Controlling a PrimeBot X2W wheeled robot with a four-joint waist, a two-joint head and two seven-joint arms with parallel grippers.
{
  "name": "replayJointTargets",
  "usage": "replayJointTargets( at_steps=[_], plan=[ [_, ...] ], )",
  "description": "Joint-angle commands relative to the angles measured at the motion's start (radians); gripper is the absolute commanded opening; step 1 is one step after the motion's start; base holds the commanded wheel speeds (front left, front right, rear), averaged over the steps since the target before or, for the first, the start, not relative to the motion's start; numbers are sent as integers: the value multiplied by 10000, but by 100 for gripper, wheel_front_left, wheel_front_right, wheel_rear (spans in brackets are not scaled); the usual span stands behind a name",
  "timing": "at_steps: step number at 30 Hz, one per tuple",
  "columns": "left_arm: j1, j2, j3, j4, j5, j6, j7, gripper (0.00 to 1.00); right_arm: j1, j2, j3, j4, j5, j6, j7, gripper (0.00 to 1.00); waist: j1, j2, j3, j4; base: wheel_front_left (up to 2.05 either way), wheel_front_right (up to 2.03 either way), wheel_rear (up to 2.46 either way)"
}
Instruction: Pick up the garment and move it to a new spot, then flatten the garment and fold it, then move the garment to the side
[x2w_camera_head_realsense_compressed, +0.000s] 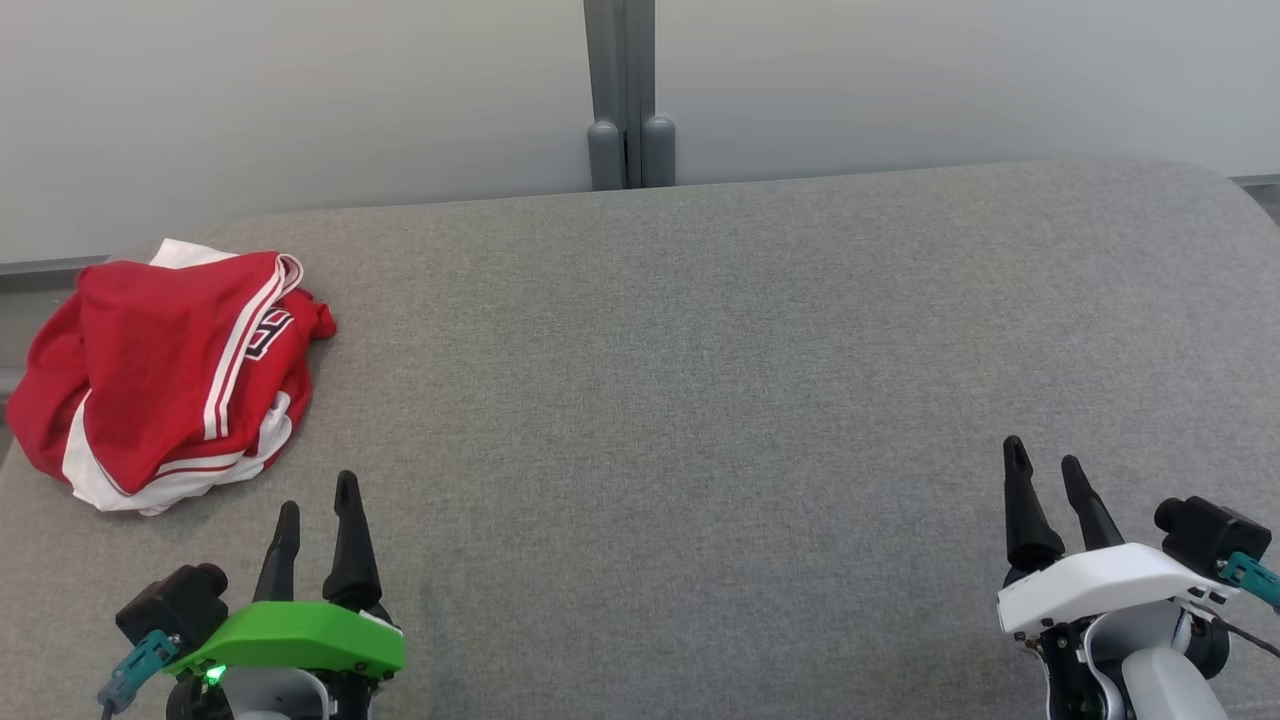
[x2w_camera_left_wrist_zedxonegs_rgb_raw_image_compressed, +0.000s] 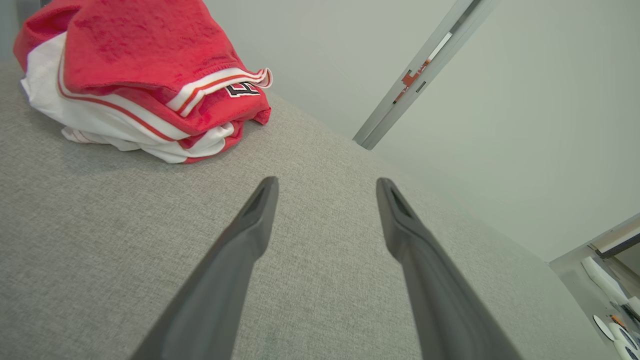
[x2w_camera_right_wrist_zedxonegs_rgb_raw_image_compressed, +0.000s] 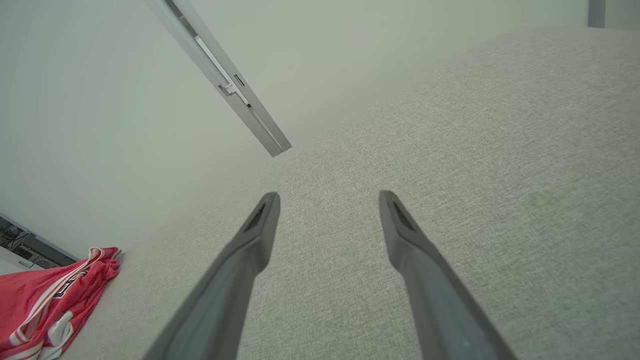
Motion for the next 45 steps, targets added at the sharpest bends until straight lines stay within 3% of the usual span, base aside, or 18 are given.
replayJointTargets(
  at_steps=[1, 23, 45],
  plan=[
    [-23, 77, -49, -51, 315, 62, -105, 100, -168, -67, -14, -23, -379, 46, -125, 100, 0, 0, -4, 8, 0, 0, 0],
    [-140, 99, -425, 323, 2296, 213, -607, 100, -312, -81, 131, 351, -2536, 42, -634, 100, 0, 0, 13, 91, 0, 0, 0],
    [-216, 114, -687, 774, 3519, 220, -1045, 100, -261, -93, 451, 718, -4125, 45, -1060, 100, 0, 0, -103, 113, 0, 0, 0]
  ],
)
